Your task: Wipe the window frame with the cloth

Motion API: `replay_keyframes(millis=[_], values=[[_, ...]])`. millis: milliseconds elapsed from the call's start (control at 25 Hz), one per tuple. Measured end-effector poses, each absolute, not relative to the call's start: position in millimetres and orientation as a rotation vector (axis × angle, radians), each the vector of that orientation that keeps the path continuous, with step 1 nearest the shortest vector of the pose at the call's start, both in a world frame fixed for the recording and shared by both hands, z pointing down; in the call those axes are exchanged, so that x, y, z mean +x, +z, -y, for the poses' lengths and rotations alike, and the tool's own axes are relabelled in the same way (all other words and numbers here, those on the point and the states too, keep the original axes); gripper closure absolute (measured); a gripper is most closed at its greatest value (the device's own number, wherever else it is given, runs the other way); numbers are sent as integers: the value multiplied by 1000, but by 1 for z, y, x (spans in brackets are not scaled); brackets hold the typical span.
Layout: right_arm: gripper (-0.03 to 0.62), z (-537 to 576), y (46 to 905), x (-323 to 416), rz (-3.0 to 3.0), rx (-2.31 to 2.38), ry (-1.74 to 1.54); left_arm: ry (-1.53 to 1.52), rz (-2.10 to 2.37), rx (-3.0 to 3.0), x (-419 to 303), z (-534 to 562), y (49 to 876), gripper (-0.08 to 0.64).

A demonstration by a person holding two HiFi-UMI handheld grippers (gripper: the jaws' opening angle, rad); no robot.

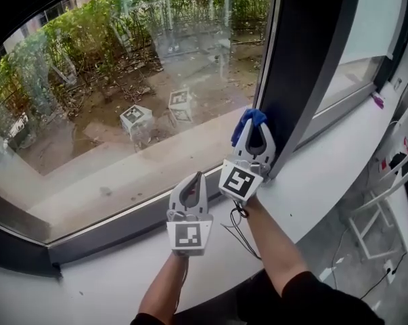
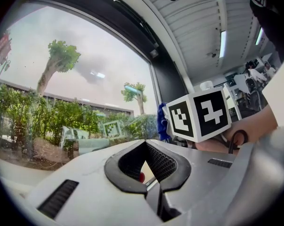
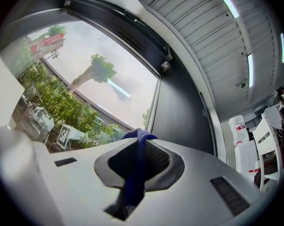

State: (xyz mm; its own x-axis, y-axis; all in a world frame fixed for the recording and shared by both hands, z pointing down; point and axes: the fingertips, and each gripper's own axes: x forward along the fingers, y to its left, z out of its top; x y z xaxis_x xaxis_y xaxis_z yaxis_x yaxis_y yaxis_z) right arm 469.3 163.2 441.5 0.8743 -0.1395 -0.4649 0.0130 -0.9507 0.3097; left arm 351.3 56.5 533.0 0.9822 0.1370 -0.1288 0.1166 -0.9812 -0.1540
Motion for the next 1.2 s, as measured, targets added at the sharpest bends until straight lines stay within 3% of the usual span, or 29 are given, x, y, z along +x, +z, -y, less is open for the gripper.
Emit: replay_keyframes(millis=[1200], values=[[569,-162,557,484,209,2720,-245,45,132,-3013,337,-47,583,555]])
